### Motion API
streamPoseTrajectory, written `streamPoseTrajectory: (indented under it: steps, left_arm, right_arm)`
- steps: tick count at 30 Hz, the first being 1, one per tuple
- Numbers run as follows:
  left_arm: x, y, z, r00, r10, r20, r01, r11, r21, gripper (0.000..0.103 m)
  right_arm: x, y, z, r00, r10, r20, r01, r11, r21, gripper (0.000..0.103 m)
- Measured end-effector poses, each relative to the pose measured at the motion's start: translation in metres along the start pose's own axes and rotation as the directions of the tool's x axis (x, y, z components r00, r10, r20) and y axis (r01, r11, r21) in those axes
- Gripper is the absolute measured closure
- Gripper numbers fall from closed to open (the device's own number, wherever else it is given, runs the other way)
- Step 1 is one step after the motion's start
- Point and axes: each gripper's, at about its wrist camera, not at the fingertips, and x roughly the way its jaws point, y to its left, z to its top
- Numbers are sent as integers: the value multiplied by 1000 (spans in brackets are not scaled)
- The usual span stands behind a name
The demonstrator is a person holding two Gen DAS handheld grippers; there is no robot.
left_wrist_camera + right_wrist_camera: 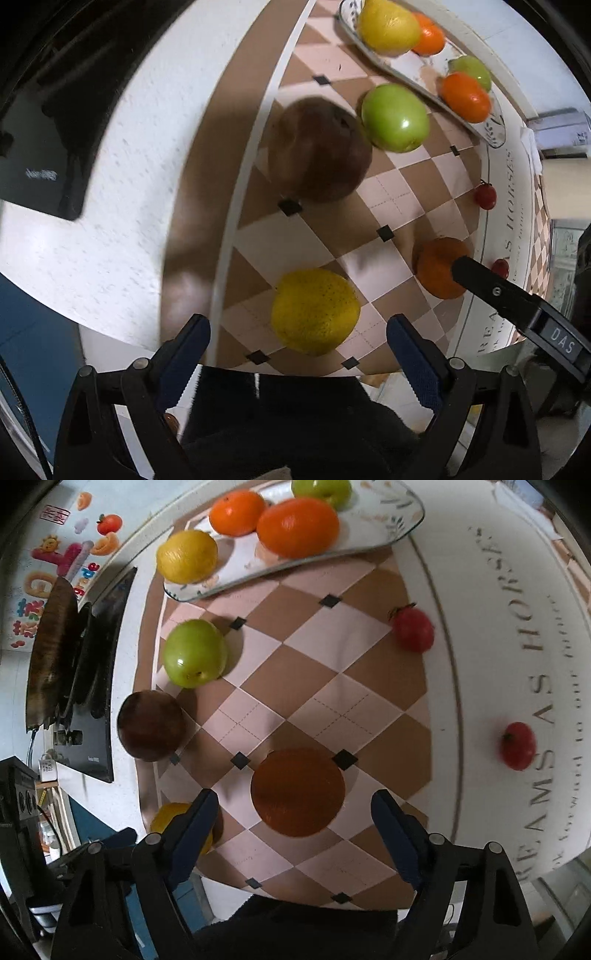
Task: Organize fruits
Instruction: 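Grasp the brown orange with the right tool while the left tool grasps a yellow lemon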
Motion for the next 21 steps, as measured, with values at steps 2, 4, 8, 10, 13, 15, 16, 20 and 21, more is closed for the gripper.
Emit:
streamPoseTrajectory:
  steps: [2,4,8,10,13,15,16,20,21]
  left_arm:
    - [7,-4,1,1000,1,-16,-1,1000,6,5]
    - [14,-10,3,1000,7,-28,-7,1000,17,5]
    - [26,-21,5,998,12,-54,-10,999,41,18]
    - [33,-26,5,998,19,-62,-16,998,55,37]
    - [37,-31,3,998,41,-45,-38,997,69,47]
    - [37,-33,1,998,47,-32,-45,996,75,47]
    - [36,-34,0,998,54,-24,-51,995,83,48]
    - [32,-42,-4,995,96,17,-98,989,112,48]
    - [29,-44,-5,995,95,24,-97,989,115,48]
  right_arm:
    - [7,2,2,1000,-4,-11,4,1000,-7,16]
    - [12,5,6,1000,-11,-20,10,1000,-16,16]
    - [19,7,9,999,-20,-35,19,1000,-23,19]
    - [22,6,10,999,-22,-42,21,1000,-20,20]
    - [25,3,11,998,-16,-53,15,1000,-9,28]
    - [30,2,11,998,-9,-67,8,1000,-7,35]
    - [29,4,11,998,-20,-54,19,1000,-20,42]
    - [30,12,9,998,-52,-37,50,997,-54,44]
    - [27,12,9,998,-53,-27,51,997,-56,44]
